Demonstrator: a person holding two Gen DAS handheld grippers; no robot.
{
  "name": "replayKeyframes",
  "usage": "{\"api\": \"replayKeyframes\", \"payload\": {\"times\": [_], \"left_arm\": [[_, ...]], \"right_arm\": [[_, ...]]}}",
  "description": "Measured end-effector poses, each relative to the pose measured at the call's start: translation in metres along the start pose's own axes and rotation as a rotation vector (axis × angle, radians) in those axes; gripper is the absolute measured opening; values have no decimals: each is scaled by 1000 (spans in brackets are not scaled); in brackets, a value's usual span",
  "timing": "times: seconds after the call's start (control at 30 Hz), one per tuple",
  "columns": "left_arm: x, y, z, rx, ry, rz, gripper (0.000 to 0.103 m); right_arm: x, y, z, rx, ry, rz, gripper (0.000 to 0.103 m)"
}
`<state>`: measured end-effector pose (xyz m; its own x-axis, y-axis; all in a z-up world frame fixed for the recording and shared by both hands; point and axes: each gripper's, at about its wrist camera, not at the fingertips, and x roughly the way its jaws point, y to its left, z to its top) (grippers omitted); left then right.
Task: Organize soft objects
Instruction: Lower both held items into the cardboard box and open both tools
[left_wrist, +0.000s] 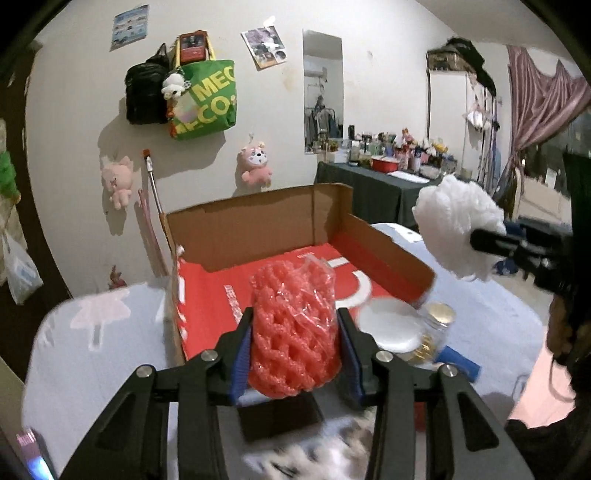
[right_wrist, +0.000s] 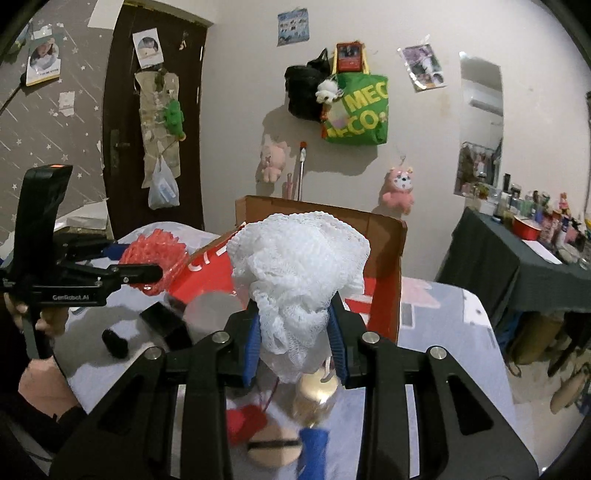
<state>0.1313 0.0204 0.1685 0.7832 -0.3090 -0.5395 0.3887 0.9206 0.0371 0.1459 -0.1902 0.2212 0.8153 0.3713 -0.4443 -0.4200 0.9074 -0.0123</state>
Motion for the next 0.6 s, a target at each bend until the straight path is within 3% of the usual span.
{"api": "replayKeyframes", "payload": {"times": [0.27, 0.6], "left_arm": [[72, 24, 53, 74, 112, -2, 44], [188, 41, 77, 72, 261, -28, 44]], "right_arm": [[101, -41, 50, 10, 199, 27, 30], [243, -67, 57, 48, 448, 10, 30]]}}
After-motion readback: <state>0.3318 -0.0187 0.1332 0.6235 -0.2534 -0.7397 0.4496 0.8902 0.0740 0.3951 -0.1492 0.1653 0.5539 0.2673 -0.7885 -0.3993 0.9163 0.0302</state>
